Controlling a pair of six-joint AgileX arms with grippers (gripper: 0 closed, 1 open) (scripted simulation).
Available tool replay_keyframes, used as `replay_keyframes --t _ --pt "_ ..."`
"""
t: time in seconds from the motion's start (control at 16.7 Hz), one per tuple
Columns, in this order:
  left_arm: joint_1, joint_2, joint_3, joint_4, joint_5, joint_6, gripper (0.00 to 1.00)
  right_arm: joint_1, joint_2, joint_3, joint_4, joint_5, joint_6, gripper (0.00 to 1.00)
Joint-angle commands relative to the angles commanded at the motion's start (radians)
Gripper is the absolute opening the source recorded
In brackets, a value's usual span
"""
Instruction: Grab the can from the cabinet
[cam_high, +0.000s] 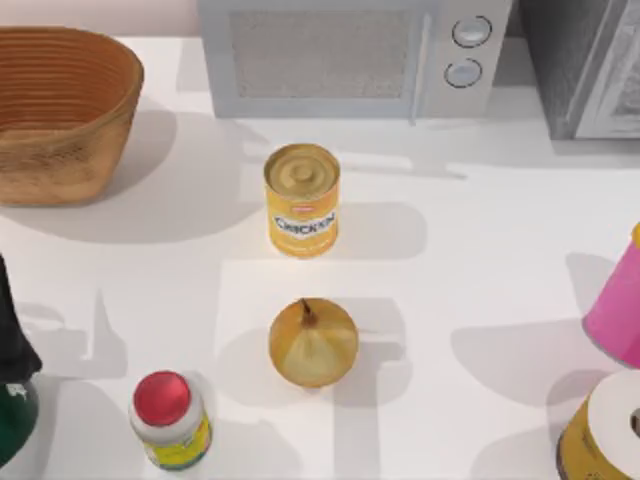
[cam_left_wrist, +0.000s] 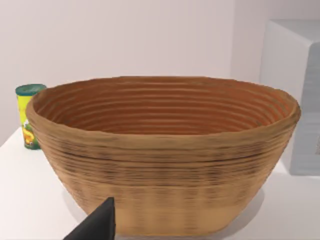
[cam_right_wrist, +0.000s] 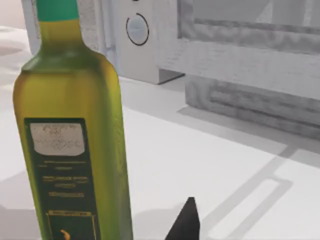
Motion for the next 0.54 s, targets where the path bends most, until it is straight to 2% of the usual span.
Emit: replay_keyframes --t 0.18,0.54 --pt "0.000 0.000 0.000 0.000 0.000 0.000 1.00 0.000 0.000 0.000 0.000 0.000 0.000 0.98" --pt "0.000 0.000 0.000 0.000 0.000 0.000 1.00 0.000 0.000 0.000 0.000 0.000 0.000 1.00"
